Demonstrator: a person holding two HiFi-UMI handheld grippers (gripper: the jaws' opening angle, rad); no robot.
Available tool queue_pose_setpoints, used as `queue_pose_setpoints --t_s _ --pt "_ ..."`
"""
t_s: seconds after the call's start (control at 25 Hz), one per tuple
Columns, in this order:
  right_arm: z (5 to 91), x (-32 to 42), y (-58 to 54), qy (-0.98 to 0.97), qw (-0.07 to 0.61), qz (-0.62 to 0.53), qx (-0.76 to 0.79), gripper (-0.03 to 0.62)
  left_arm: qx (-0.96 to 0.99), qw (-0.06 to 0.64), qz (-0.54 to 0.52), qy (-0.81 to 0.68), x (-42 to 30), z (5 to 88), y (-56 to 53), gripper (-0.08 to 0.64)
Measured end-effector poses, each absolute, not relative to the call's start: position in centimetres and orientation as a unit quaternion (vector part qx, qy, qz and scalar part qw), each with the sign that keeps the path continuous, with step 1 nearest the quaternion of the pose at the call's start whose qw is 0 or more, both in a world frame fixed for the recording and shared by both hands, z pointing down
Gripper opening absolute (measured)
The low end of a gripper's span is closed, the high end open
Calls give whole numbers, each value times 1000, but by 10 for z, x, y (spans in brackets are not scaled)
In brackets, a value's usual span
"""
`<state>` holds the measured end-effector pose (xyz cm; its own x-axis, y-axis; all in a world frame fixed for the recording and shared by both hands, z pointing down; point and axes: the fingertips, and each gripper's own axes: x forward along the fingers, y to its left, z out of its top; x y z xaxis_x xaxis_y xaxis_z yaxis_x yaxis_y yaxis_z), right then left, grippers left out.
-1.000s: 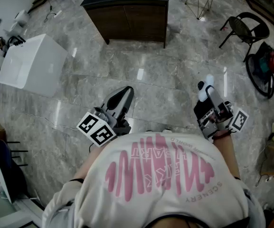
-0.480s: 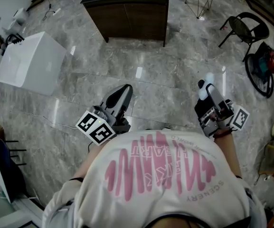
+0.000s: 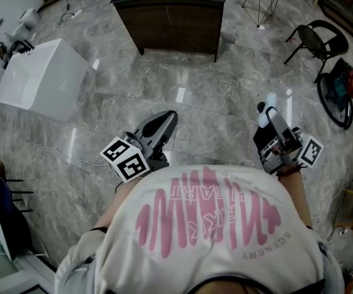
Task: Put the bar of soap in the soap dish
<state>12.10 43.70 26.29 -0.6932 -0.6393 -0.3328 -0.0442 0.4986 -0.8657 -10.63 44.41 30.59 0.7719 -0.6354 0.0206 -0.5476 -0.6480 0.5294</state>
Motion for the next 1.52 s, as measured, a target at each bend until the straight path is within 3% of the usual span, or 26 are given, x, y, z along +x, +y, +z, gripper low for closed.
queue_pose_setpoints --t_s 0.8,1.52 --pt "260 69 421 810 321 -434 -229 278 887 264 -96 -367 -188 326 462 8" --pt "286 76 355 799 312 -465 -217 278 882 300 -80 -353 -169 342 409 8"
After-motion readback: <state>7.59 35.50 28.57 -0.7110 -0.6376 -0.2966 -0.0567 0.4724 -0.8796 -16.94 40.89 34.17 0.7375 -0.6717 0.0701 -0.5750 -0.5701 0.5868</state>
